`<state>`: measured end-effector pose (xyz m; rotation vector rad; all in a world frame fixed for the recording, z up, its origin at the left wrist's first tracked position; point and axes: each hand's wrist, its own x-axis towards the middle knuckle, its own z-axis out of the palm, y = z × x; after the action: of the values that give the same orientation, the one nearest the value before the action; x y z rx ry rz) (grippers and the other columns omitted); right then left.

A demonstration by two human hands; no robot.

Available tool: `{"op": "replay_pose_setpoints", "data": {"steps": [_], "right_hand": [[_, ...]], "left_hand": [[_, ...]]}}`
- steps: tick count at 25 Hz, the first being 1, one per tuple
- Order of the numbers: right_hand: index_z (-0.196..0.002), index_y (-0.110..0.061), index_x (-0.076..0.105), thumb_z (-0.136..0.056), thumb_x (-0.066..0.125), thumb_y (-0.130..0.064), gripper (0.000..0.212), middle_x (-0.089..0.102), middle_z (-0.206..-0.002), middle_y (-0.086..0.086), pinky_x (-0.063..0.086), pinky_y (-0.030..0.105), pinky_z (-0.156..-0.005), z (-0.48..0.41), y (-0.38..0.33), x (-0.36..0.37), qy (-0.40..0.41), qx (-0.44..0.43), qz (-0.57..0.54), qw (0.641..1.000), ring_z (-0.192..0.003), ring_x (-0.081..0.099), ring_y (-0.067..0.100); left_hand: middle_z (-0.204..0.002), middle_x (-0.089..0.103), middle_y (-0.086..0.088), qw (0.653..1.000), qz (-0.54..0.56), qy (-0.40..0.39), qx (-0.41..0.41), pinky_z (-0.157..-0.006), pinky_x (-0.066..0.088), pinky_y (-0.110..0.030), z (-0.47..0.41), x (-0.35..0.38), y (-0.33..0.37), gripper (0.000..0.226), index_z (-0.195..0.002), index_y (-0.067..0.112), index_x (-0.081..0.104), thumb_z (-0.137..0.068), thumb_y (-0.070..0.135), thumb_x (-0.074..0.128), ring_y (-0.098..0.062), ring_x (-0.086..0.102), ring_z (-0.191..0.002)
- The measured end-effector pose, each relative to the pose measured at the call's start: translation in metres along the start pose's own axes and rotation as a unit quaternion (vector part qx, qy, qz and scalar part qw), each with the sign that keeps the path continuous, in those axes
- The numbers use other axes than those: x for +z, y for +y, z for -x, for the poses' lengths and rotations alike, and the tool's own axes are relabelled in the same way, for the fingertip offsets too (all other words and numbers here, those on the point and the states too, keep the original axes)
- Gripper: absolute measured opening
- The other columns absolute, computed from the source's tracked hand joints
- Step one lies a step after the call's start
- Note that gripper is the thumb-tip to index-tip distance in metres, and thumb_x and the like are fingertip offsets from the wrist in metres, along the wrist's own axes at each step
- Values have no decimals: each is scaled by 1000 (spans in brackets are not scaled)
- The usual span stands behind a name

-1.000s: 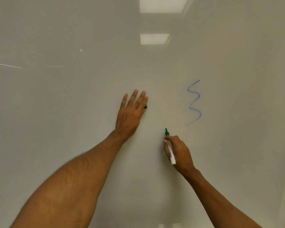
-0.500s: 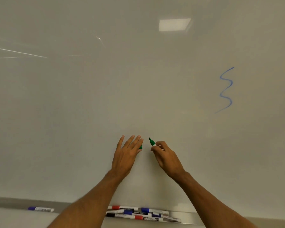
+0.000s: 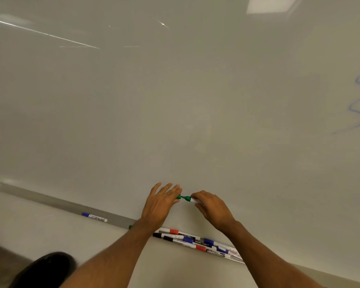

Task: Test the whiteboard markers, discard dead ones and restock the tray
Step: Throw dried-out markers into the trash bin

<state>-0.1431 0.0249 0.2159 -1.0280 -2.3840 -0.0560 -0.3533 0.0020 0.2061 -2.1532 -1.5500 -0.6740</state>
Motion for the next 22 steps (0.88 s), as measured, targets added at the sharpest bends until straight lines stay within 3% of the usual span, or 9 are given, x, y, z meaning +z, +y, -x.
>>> {"op": "replay_pose_setpoints", "data": {"steps": [4, 5, 7, 9, 12, 15, 22], "right_hand": [[-115, -15, 60, -93, 55, -16, 22, 65, -107, 5, 51, 35, -75, -17, -6, 15, -12, -59, -21, 998, -89, 61, 21], [-114, -15, 61, -93, 55, -14, 22, 65, -106, 5, 51, 35, -75, -21, -6, 20, -15, -65, -34, 997, -90, 60, 21], [-112, -12, 63, -92, 55, -9, 21, 66, -106, 7, 50, 33, -78, -29, -6, 28, -25, -72, -69, 995, -91, 59, 21], [-109, -9, 65, -92, 55, -6, 20, 67, -103, 9, 48, 32, -80, -37, -5, 37, -37, -74, -103, 991, -92, 59, 23], [-109, -6, 66, -92, 54, -4, 21, 67, -101, 13, 48, 33, -82, -50, -11, 52, -49, -72, -136, 987, -93, 60, 25], [-112, -6, 66, -93, 51, -1, 25, 67, -105, 13, 44, 30, -85, -61, -24, 71, -86, -84, -143, 982, -97, 59, 26], [-121, -11, 60, -93, 53, -11, 28, 65, -112, 10, 49, 37, -83, -83, -71, 117, -142, -150, -127, 970, -99, 59, 26]], "left_hand": [[-104, 73, 6, 1000, -1, -27, -1, -93, 49, -34, 10, 6, -7, 47, -103, 24, 74, -59, 29, 88, -12, 69, -96], [-94, 74, 8, 999, 3, -35, -3, -89, 46, -30, 12, 8, -8, 42, -100, 25, 74, -60, 29, 88, -10, 70, -86], [-69, 68, 12, 998, -15, -62, -7, -71, 27, -20, 15, 8, -11, 25, -89, 27, 73, -66, 32, 84, -5, 61, -58], [-55, 60, 12, 995, -44, -87, -21, -64, 17, -19, 17, 10, -15, 16, -78, 27, 70, -69, 33, 82, -5, 50, -44], [-68, 65, 2, 992, -37, -116, -34, -64, 26, -24, 22, 11, -26, 8, -86, 17, 67, -89, 25, 66, -15, 55, -56], [-91, 64, -7, 989, -22, -113, -96, -73, 23, -27, 37, 16, -34, 24, -104, 11, 61, -103, 23, 40, -25, 57, -81], [-95, 64, 4, 974, -55, -139, -169, -74, 26, -29, 86, 0, -81, 20, -104, 22, 60, -102, 29, 41, -19, 58, -88]]}}
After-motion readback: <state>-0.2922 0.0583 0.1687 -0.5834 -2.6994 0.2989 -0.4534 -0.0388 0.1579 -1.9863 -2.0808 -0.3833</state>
